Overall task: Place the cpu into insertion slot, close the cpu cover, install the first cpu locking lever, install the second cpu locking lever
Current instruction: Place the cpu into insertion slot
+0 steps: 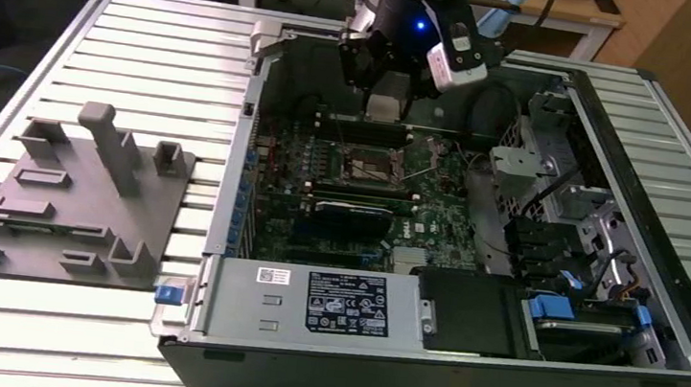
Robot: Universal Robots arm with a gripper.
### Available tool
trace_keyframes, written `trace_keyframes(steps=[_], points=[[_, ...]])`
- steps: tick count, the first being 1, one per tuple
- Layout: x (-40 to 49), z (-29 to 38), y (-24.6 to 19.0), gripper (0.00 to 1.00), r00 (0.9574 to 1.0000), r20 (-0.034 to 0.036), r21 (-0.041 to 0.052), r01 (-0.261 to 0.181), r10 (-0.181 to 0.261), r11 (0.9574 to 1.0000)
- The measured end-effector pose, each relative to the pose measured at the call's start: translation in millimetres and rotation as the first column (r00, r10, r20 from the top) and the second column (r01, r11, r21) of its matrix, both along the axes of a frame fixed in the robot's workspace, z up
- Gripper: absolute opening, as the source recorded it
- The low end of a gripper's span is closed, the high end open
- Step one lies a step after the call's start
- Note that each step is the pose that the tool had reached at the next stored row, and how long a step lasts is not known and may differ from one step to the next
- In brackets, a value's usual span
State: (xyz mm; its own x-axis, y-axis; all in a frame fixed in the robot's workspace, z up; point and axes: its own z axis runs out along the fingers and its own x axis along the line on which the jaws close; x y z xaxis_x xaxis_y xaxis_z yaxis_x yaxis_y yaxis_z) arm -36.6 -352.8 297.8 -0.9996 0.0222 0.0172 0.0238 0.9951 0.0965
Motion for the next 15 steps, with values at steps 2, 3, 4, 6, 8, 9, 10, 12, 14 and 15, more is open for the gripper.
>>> trace_keyframes(steps=[2,3,4,6,8,9,10,12,14,15], points=[[0.0,-1.0,0.0,0.54,1.0,-0.0001,-0.0002,0.0,0.0,1.0],[0.0,-1.0,0.0,0.54,1.0,-0.0001,-0.0003,0.0,0.0,1.0],[0.0,-1.0,0.0,0.54,1.0,-0.0002,-0.0004,0.0,0.0,1.0],[0.0,-1.2,0.0,0.54,1.0,0.0,-0.0001,0.0,0.0,1.0],[-0.2,-2.6,0.0,0.54,1.0,0.0002,0.0003,0.0,0.0,1.0],[-0.6,-3.6,0.0,0.54,1.0,0.0001,0.0,0.0,0.0,1.0],[-1.3,-4.7,0.0,0.54,1.0,0.0,-0.0001,0.0,0.0,1.0],[-2.5,-7.1,0.1,0.54,1.0,0.0,-0.0001,0.0,0.0,1.0],[-2.6,-10.4,0.1,0.54,1.0,-0.0001,-0.0001,0.0,0.0,1.0],[-2.6,-12.2,0.1,0.54,1.0,-0.0001,-0.0001,0.0,0.0,1.0]])
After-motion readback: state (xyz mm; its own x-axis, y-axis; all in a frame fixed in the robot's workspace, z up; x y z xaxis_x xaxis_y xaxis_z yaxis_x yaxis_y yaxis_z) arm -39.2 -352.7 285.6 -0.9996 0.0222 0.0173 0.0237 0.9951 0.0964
